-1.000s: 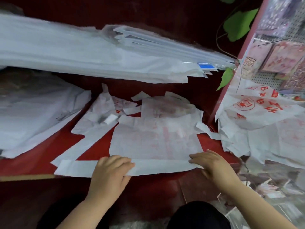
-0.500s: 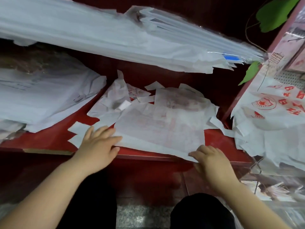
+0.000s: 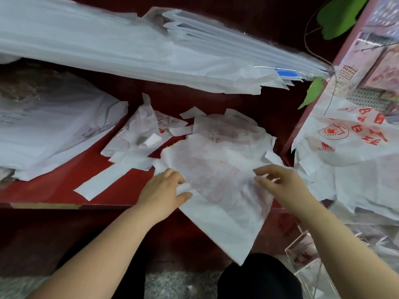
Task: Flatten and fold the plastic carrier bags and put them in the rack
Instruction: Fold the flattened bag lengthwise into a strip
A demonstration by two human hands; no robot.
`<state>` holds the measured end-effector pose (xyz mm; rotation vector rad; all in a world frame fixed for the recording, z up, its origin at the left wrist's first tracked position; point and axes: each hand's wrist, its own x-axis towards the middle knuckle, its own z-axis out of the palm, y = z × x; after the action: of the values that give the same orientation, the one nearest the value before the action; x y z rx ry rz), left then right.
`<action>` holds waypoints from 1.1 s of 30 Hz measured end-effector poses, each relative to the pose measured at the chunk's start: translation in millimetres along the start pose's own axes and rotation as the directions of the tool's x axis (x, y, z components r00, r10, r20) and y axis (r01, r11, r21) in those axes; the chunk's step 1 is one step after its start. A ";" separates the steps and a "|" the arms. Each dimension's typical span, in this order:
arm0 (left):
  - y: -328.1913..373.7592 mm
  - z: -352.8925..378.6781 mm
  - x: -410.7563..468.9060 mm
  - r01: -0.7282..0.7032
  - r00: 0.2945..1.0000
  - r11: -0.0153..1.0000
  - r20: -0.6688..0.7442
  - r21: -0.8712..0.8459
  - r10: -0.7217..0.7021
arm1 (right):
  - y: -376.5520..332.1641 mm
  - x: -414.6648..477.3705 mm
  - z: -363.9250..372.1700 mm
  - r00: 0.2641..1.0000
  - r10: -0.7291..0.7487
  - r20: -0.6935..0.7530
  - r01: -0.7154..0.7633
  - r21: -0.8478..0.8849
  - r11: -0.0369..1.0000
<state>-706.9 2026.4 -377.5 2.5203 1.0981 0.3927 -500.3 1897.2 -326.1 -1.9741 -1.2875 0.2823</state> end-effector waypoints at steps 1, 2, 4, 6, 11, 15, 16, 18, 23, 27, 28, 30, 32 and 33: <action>-3.2 -2.2 2.3 -0.052 0.997 0.999 0.052 -0.016 0.053 | 3.0 9.0 1.9 0.999 0.036 -0.015 -0.036 0.009 0.999; -6.9 -5.7 4.4 -0.091 0.989 0.995 0.111 -0.032 0.094 | 4.0 17.8 4.5 0.997 0.077 -0.016 -0.077 0.005 0.997; -16.9 -13.4 9.0 -0.135 0.965 0.987 0.212 -0.088 0.151 | 5.5 34.6 11.5 0.987 0.160 0.012 -0.159 -0.037 0.987; -27.4 -20.6 13.2 -0.144 0.942 0.979 0.283 -0.143 0.180 | 7.1 52.1 20.0 0.970 0.237 0.049 -0.233 -0.083 0.969; -40.3 -29.3 14.4 -0.129 0.915 0.964 0.346 -0.232 0.206 | 5.3 77.5 44.7 0.933 0.353 0.062 -0.310 -0.357 0.881; -45.3 -28.0 13.9 -0.072 0.965 0.951 0.221 -0.300 0.143 | 11.1 82.7 41.4 0.893 0.448 -0.045 -0.428 -0.398 0.812; -44.4 -27.8 14.9 -0.031 0.991 0.946 0.110 -0.323 0.071 | 13.1 82.4 38.5 0.886 0.461 -0.046 -0.434 -0.429 0.792; -43.9 -27.6 18.6 0.093 0.982 0.953 -0.132 -0.289 -0.136 | 16.0 82.2 34.9 0.882 0.470 -0.046 -0.443 -0.426 0.789; -34.6 -24.4 31.4 0.286 0.949 0.954 -0.115 -0.092 -0.295 | 19.7 81.9 33.1 0.907 0.422 -0.004 -0.409 -0.251 0.877; -26.7 -22.2 45.6 0.228 0.966 0.947 -0.067 -0.225 -0.249 | 19.1 74.6 31.5 0.897 0.439 0.047 -0.437 0.241 0.866; -25.7 -22.0 47.9 0.206 0.973 0.950 -0.051 -0.233 -0.224 | 18.3 73.1 28.7 0.899 0.428 0.091 -0.434 0.306 0.848; -27.1 -20.1 49.7 0.130 0.989 0.971 -0.041 -0.201 -0.141 | 13.8 71.1 25.0 0.912 0.369 0.180 -0.410 0.377 0.830; -30.5 -18.0 49.3 0.067 0.997 0.980 -0.035 -0.187 -0.075 | 8.7 72.3 23.7 0.918 0.333 0.214 -0.394 0.411 0.822; -32.5 -16.6 49.2 0.047 0.998 0.979 -0.034 -0.197 -0.054 | 7.9 74.9 24.2 0.919 0.326 0.223 -0.392 0.416 0.820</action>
<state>-701.9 2087.2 -371.4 2.3172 1.0794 0.5116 -472.8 1971.1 -332.9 -1.7898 -0.8148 0.8478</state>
